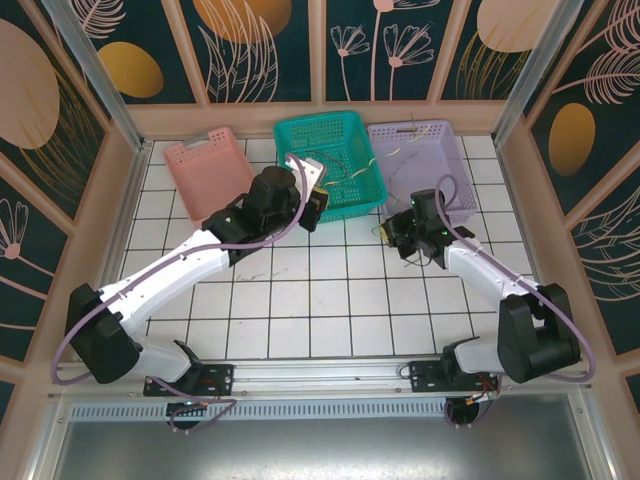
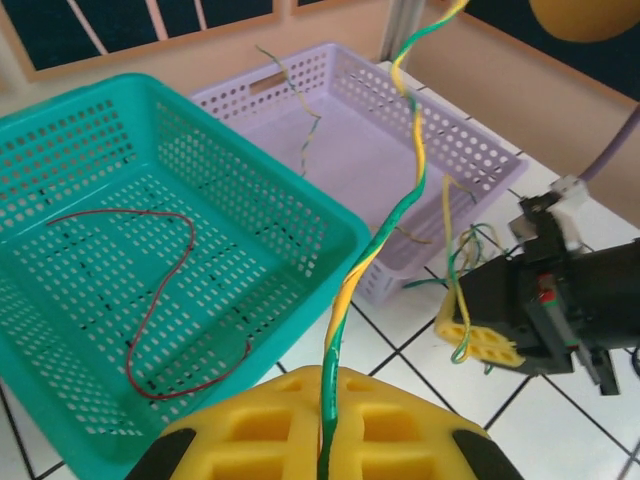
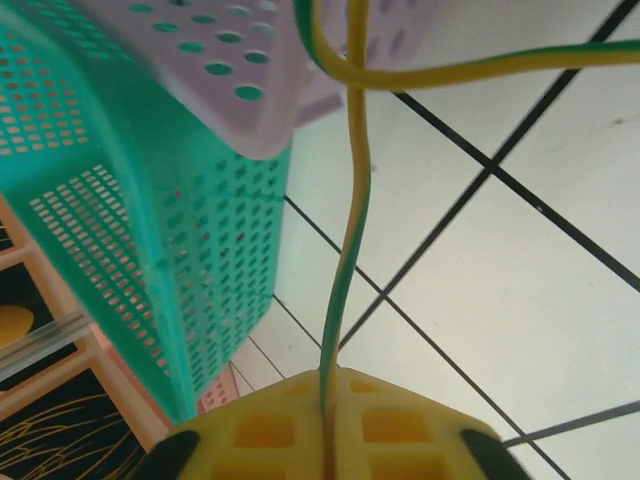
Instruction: Untangle the cables
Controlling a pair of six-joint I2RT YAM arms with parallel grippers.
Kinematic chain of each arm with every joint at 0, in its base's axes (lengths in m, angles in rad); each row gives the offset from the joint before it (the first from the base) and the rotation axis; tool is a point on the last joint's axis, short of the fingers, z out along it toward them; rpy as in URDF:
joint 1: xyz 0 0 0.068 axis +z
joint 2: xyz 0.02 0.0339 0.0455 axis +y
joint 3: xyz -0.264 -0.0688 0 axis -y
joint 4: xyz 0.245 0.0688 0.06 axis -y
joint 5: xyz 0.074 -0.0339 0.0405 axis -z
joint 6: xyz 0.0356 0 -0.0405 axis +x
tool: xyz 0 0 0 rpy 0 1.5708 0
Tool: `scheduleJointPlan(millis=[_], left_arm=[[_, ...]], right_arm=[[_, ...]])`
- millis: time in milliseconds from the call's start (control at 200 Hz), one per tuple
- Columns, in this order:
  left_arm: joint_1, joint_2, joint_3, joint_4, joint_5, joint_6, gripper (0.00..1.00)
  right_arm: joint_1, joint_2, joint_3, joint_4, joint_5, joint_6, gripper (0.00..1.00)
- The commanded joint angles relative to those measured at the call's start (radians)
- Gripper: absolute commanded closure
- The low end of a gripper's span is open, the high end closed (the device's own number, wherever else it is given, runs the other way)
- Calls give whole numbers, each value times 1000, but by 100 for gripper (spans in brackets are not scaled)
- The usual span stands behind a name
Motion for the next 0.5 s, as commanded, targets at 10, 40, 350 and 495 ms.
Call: scheduleJointPlan(millis=[10,40,350,495], left_arm=[[7,14,42,3,70,-30,100],[8,18,46,2,80,-32,100],[15,72,97,-22,151,-37,100],[15,92,115,-34,193,-29,100]], right_arm=[[3,-26,6,-55,-33,22,69],[3,-37,10,-65,-32,24,63],[6,-260,51,-131,108,3,58],[3,-384,57,88,202,-139,59]])
